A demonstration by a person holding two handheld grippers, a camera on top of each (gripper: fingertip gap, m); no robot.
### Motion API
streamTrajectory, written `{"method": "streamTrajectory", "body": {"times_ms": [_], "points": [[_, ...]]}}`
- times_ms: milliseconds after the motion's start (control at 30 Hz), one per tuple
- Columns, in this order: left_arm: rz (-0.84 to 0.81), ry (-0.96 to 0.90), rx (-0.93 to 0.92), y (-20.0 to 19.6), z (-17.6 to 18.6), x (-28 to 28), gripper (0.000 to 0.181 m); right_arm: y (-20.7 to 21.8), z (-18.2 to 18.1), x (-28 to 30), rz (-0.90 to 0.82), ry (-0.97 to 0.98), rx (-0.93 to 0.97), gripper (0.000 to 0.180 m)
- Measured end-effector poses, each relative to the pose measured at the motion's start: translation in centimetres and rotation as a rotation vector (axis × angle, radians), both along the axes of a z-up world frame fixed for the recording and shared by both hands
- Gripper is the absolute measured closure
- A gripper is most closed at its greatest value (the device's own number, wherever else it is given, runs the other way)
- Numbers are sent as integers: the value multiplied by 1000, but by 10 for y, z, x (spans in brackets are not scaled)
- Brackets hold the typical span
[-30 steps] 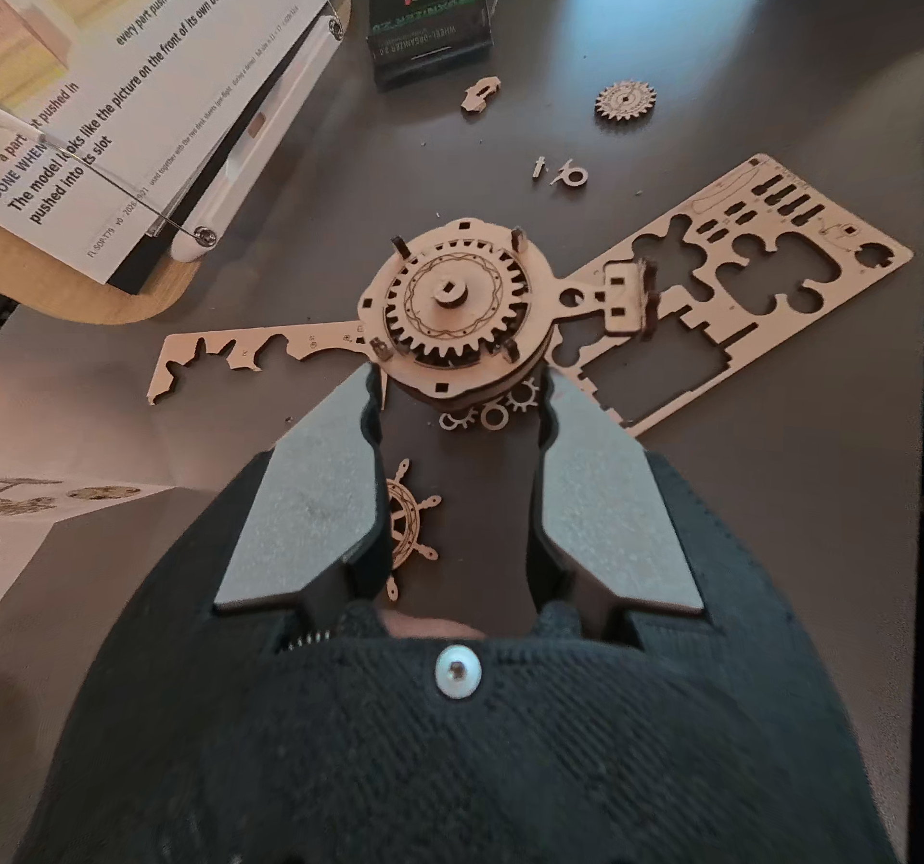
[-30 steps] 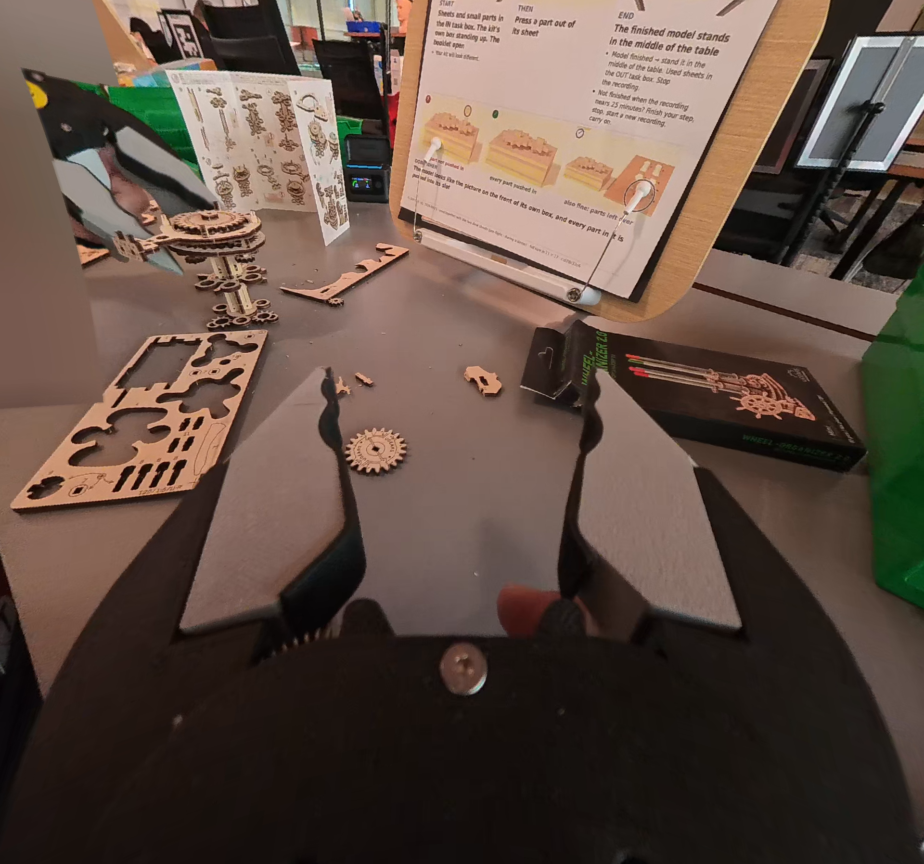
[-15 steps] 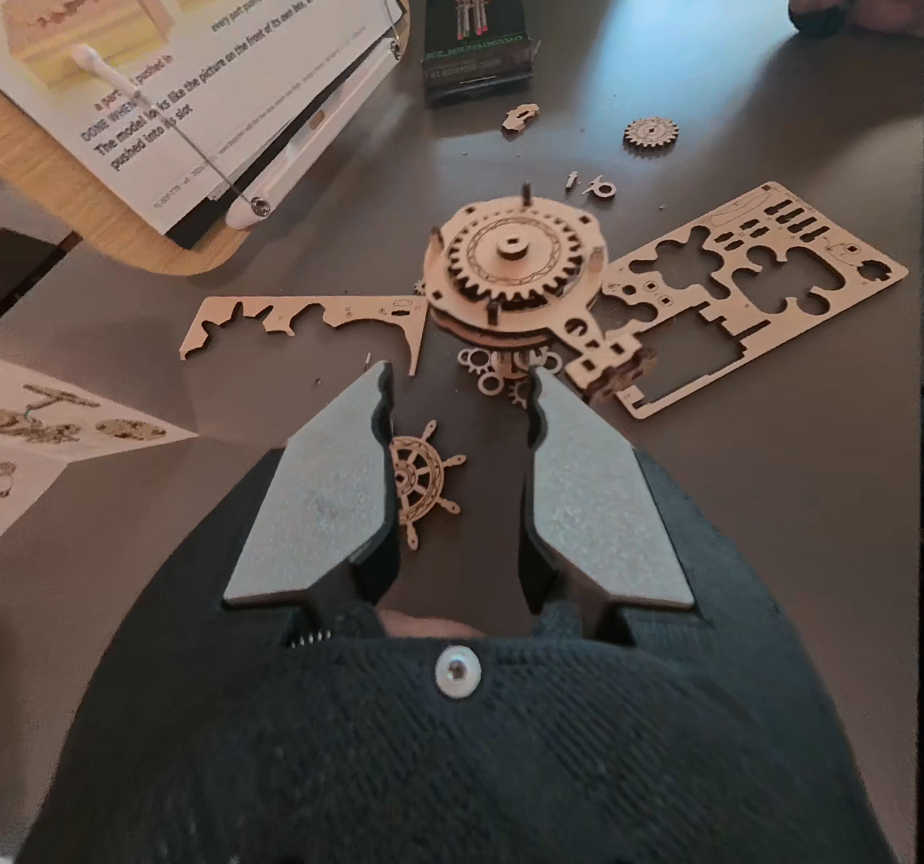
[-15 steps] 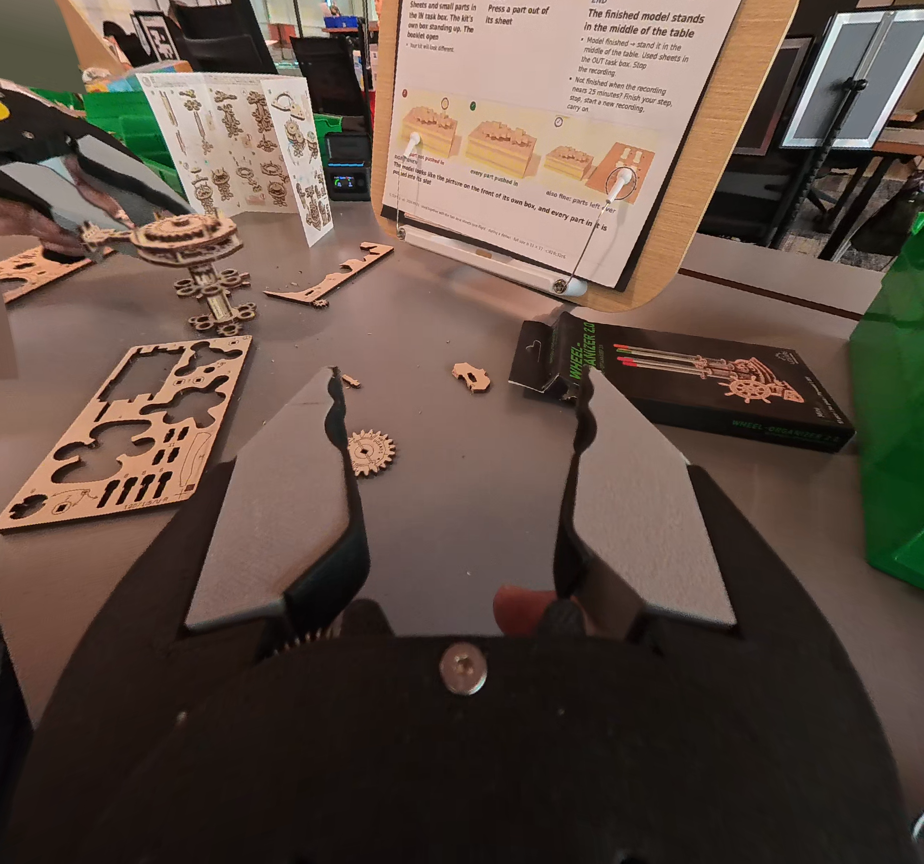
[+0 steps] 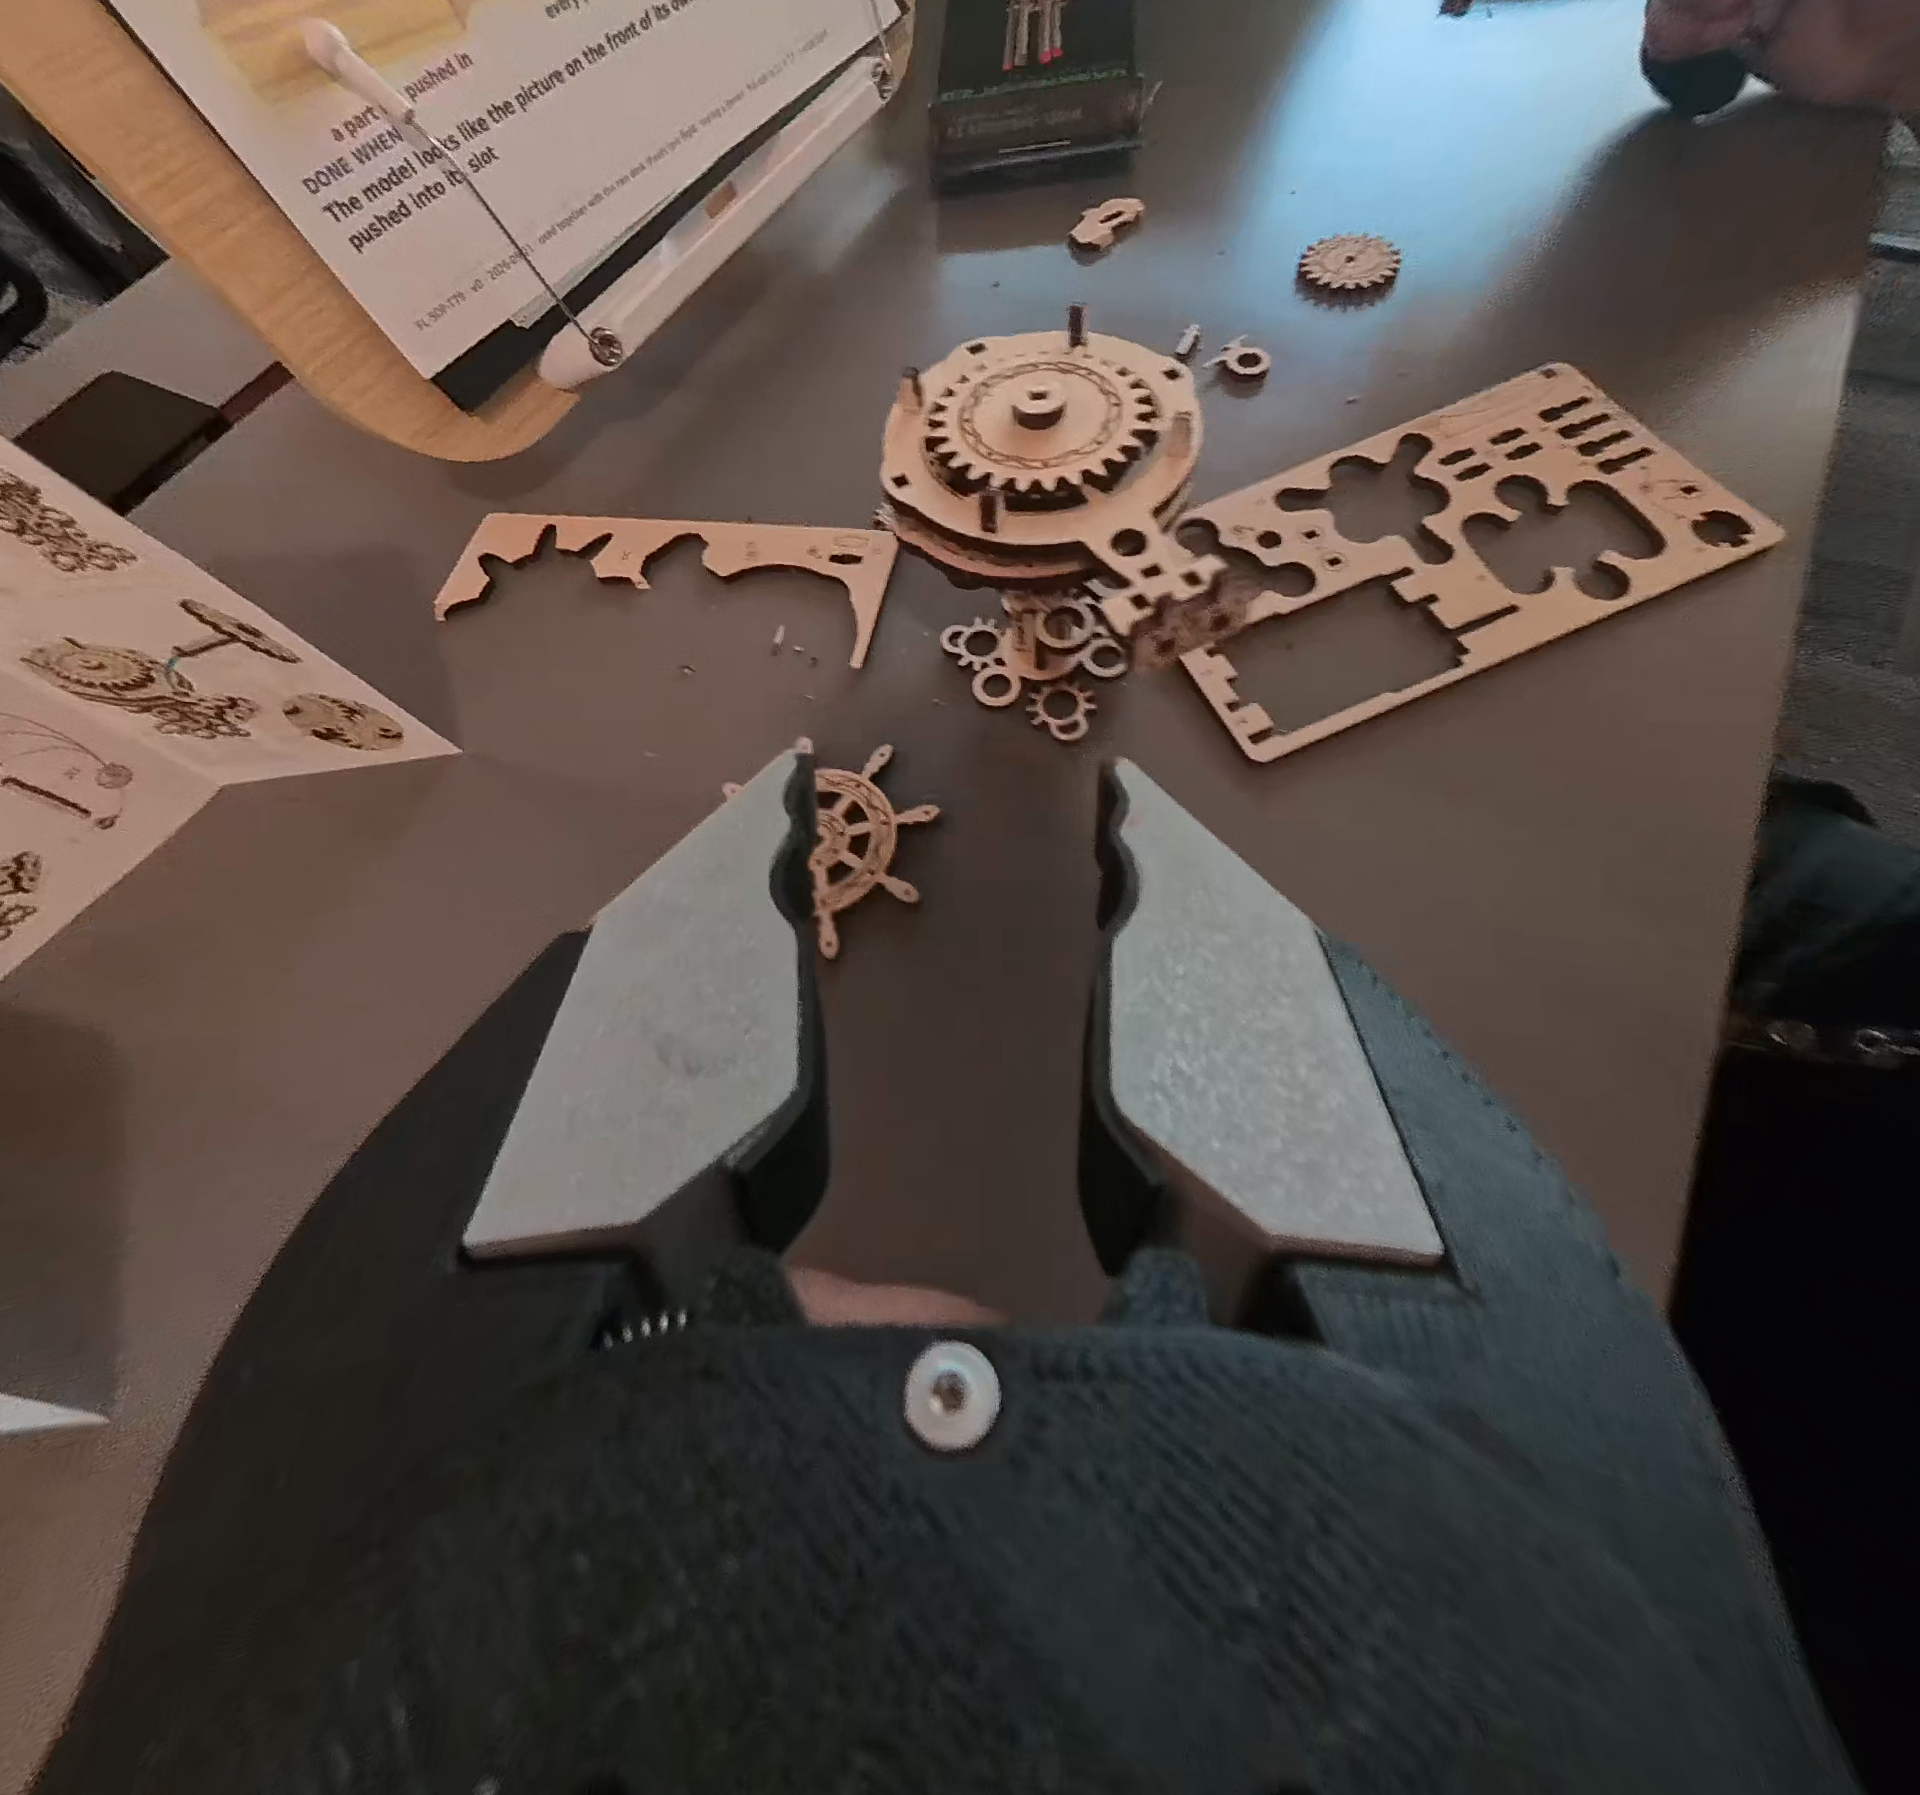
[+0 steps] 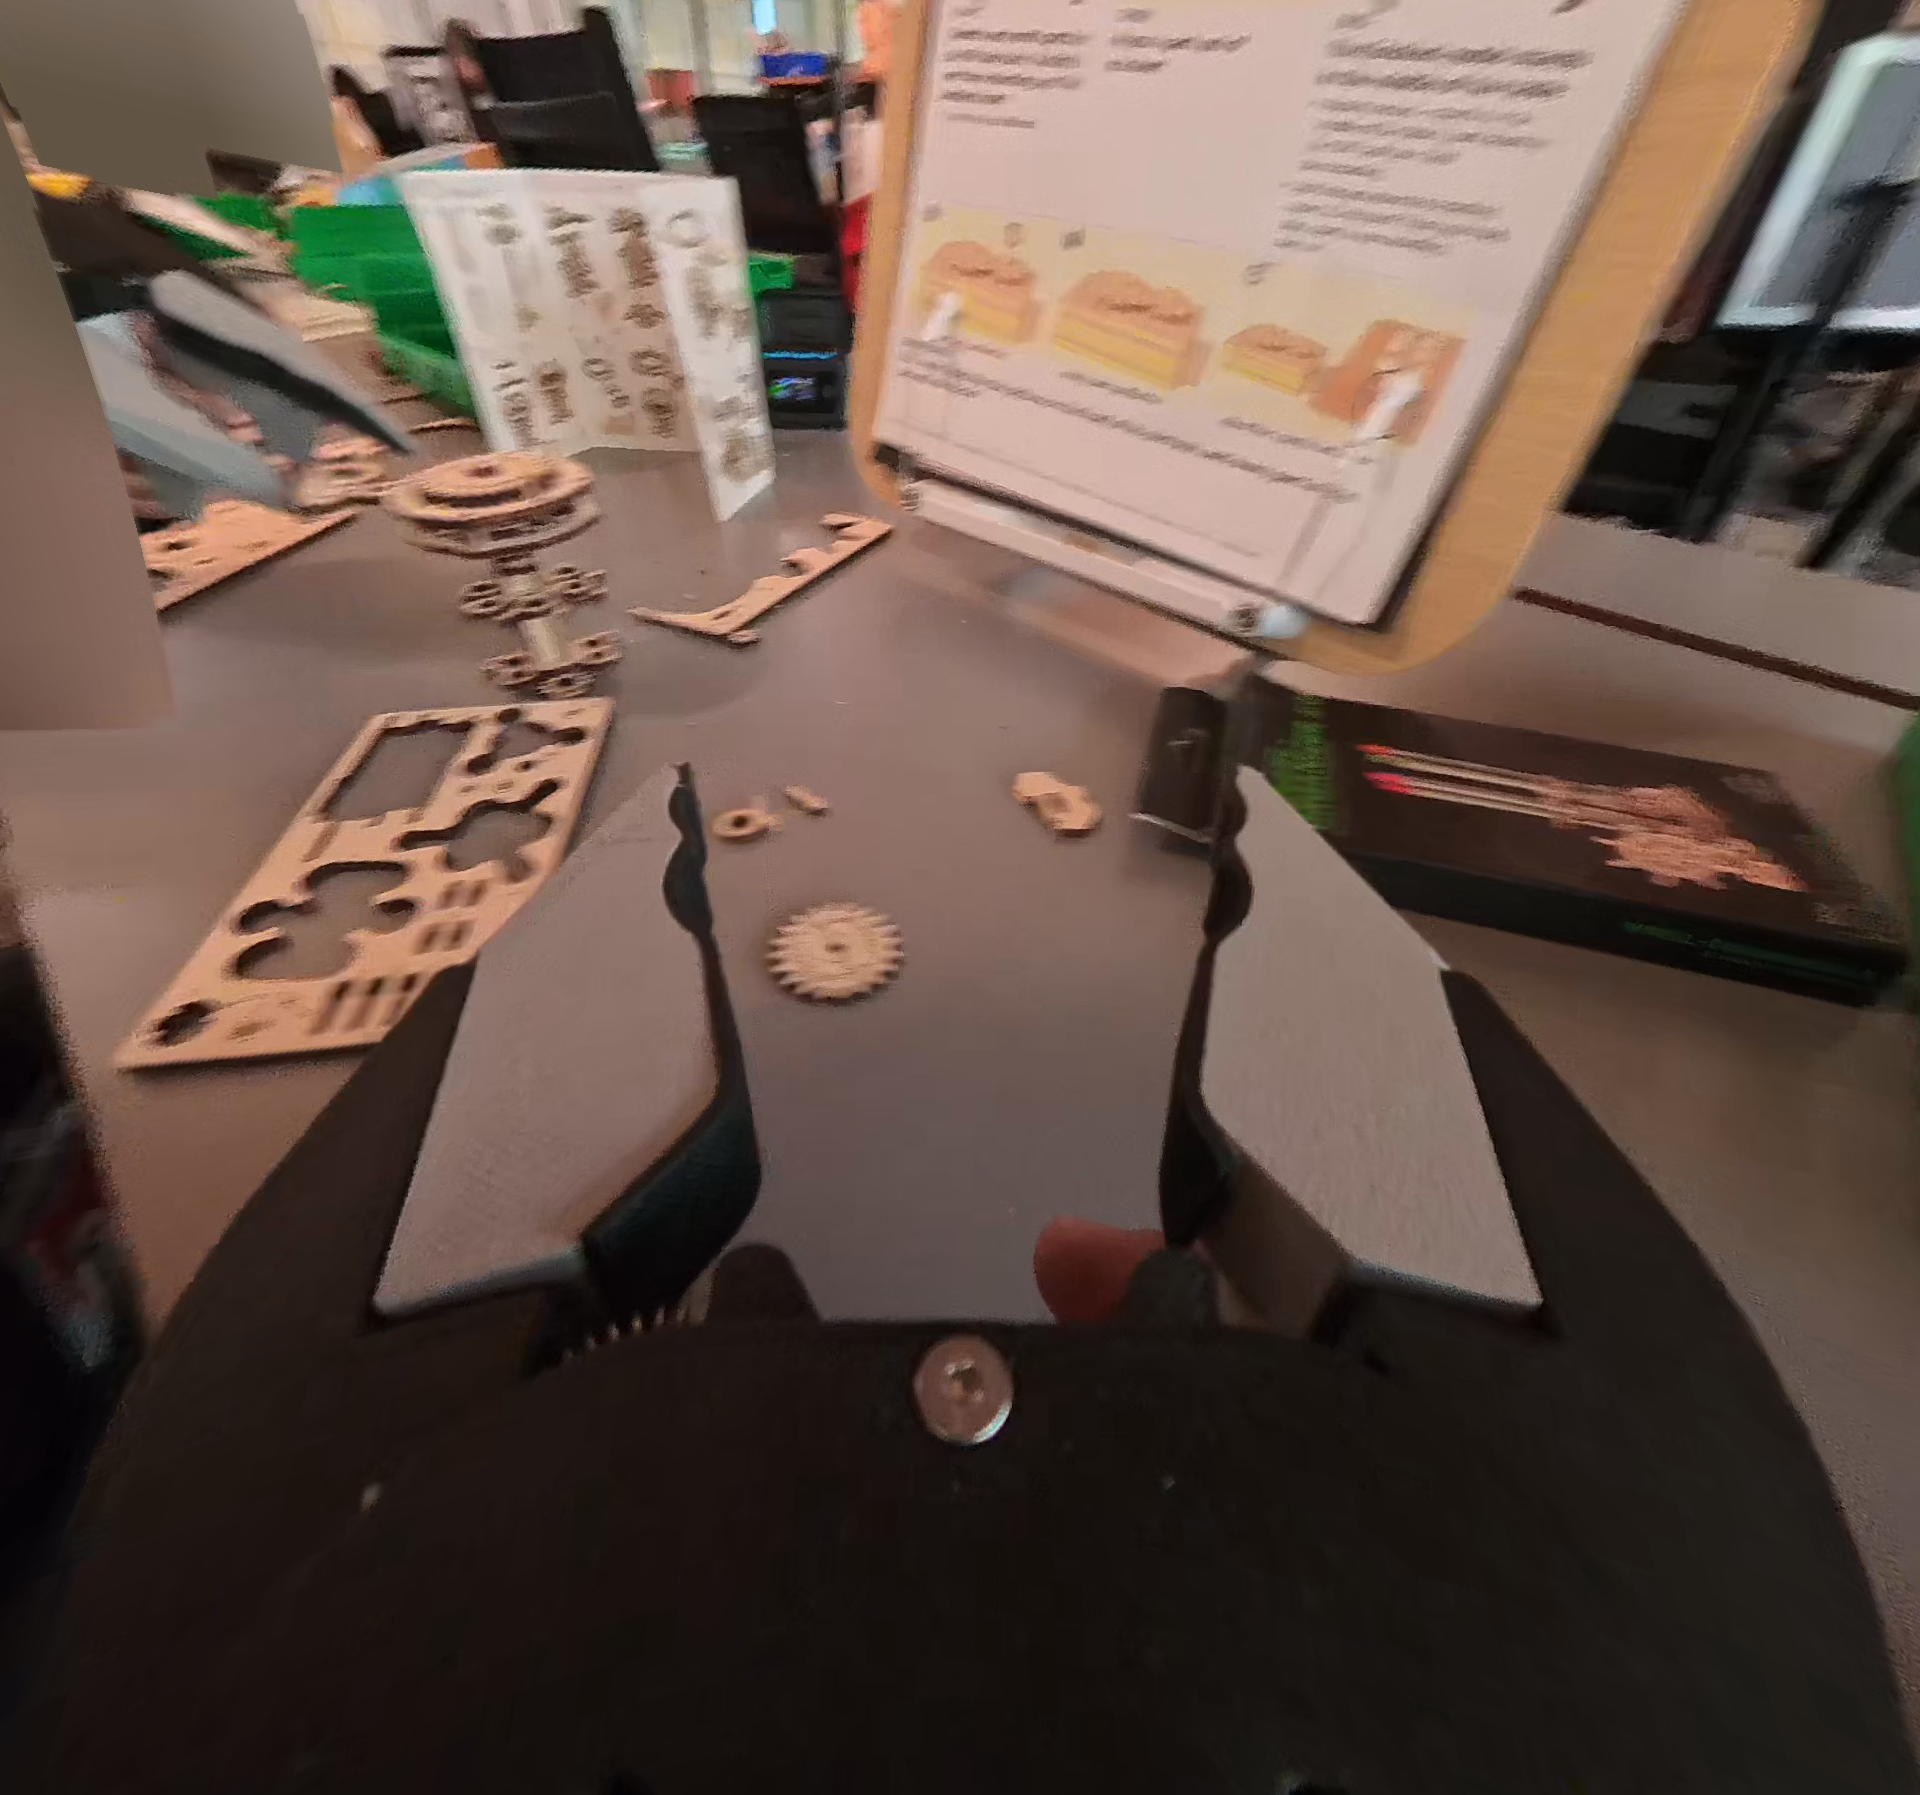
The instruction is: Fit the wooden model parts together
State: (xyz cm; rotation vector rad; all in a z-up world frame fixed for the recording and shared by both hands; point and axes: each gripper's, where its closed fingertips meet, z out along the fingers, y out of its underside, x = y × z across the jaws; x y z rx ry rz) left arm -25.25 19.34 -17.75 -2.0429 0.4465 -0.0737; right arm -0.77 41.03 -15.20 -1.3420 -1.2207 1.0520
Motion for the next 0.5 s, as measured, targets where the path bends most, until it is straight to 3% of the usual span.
{"method": "streamTrajectory", "body": {"times_ms": [200,333,500], "points": [[-45,-63,-49,-22,-5,32,130,-129,-44,-41,281,-367,-134,53],[-75,-121,-73,-24,-11,57,131,-164,-64,-57,235,-522,-144,52],[-84,-191,-109,-27,-23,78,132,-175,-92,-52,173,-645,-161,60]]}}
